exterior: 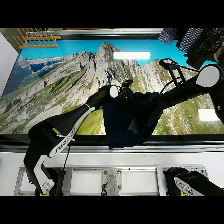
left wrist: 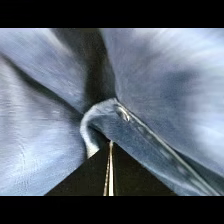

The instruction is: Fold the clothes and pants, and hang the long-sleeved shirts on hangers.

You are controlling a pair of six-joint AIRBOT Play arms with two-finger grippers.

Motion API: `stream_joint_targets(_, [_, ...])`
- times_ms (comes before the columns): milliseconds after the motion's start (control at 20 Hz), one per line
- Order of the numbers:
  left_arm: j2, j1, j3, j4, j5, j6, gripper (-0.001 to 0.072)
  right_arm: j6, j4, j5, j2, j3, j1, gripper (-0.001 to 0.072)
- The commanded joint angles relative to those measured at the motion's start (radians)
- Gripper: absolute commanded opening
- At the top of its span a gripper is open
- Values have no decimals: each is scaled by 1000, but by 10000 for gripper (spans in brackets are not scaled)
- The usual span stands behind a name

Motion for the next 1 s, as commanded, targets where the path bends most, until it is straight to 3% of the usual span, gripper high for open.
stream_joint_targets(0, [109, 86, 7, 130, -37, -2, 5, -17, -4, -14, 1, 1, 27, 30])
stream_joint_targets(450, [330, 367, 7, 207, -151, 6, 6, -32, -3, -156, -114, 1, 404, 30])
stream_joint_targets(650, [395, 464, 7, 207, -180, 17, 6, -33, -3, -370, -270, 1, 643, 35])
stream_joint_targets(700, [412, 488, 7, 207, -186, 17, 6, -33, -2, -459, -314, 1, 704, 106])
stream_joint_targets(800, [443, 534, 7, 207, -195, 17, 6, -32, -3, -603, -367, 3, 793, 581])
stream_joint_targets(850, [459, 558, 5, 207, -200, 17, 6, -32, -3, -642, -368, 5, 815, 654])
stream_joint_targets(950, [502, 600, -37, 206, -200, 24, 6, -29, -5, -625, -325, 2, 797, 649])
